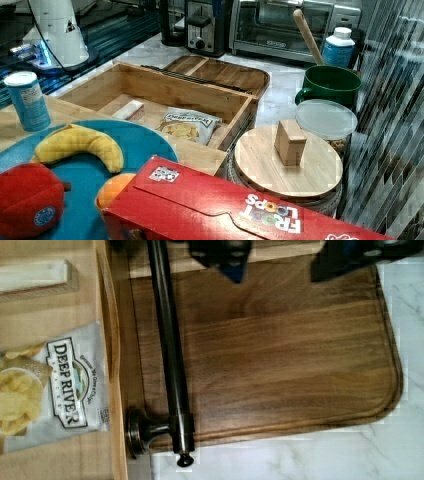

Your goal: Close the drawer.

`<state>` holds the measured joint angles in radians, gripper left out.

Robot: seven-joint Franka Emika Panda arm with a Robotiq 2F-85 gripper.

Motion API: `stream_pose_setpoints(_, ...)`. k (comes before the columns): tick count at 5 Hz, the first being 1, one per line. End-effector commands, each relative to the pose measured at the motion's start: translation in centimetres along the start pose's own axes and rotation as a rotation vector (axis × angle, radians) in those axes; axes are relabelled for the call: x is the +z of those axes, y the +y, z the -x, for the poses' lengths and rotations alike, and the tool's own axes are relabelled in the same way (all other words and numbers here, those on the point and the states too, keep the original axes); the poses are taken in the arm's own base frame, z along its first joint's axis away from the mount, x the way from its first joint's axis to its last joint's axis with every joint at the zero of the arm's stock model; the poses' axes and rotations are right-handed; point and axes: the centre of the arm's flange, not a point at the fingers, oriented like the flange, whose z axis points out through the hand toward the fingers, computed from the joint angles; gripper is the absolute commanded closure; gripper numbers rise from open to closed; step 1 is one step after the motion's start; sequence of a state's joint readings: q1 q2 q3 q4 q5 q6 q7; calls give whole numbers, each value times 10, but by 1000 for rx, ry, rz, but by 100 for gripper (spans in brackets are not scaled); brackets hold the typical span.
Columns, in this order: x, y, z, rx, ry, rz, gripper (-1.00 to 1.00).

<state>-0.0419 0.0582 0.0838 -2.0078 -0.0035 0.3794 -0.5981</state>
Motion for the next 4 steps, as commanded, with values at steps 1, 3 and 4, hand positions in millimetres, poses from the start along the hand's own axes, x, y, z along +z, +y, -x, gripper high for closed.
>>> stream_pose_setpoints(1,93,-39,7,-89,17,45,100)
stream_pose_setpoints(3,134,-18,8,-132,-5,-12,100)
stream_pose_setpoints(4,144,-5,8,-154,-17,-9,100)
